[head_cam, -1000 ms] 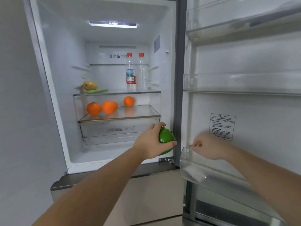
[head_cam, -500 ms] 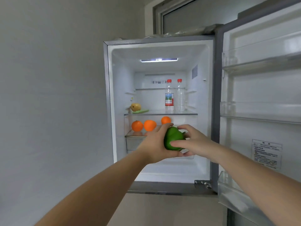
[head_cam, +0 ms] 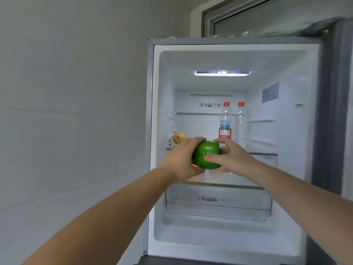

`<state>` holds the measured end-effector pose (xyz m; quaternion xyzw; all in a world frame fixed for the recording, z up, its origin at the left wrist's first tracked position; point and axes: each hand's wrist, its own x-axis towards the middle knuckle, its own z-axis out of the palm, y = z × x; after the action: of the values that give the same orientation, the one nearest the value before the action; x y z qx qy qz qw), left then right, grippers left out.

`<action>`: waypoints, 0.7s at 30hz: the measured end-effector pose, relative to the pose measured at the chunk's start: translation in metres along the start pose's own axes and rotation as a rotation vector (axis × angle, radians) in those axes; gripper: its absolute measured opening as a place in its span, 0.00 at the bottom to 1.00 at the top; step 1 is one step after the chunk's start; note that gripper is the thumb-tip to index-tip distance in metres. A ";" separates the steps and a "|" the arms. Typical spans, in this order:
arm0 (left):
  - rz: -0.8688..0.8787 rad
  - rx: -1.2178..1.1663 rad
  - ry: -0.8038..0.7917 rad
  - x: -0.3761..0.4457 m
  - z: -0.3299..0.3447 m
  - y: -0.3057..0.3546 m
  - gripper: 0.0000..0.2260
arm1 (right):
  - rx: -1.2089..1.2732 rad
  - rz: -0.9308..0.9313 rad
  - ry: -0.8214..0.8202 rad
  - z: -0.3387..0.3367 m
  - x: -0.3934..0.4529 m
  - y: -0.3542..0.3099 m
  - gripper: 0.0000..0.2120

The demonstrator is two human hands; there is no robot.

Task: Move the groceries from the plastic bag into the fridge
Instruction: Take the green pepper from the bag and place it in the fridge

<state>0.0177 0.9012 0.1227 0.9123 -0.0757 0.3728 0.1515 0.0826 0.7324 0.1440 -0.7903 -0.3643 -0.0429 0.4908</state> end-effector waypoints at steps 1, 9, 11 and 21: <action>0.004 0.003 0.019 0.007 0.003 -0.011 0.37 | -0.013 -0.015 0.016 0.003 0.012 0.001 0.28; -0.032 0.142 0.039 0.078 0.022 -0.072 0.35 | 0.011 -0.072 0.105 0.014 0.107 0.029 0.23; -0.057 0.228 0.048 0.096 0.031 -0.084 0.36 | -0.001 -0.076 0.085 0.012 0.127 0.037 0.24; -0.192 0.043 0.038 0.164 0.060 -0.109 0.30 | -0.081 -0.130 0.075 0.005 0.213 0.073 0.29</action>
<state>0.2005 0.9800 0.1736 0.9111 0.0232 0.3754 0.1686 0.2819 0.8316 0.1776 -0.7820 -0.3942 -0.1191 0.4678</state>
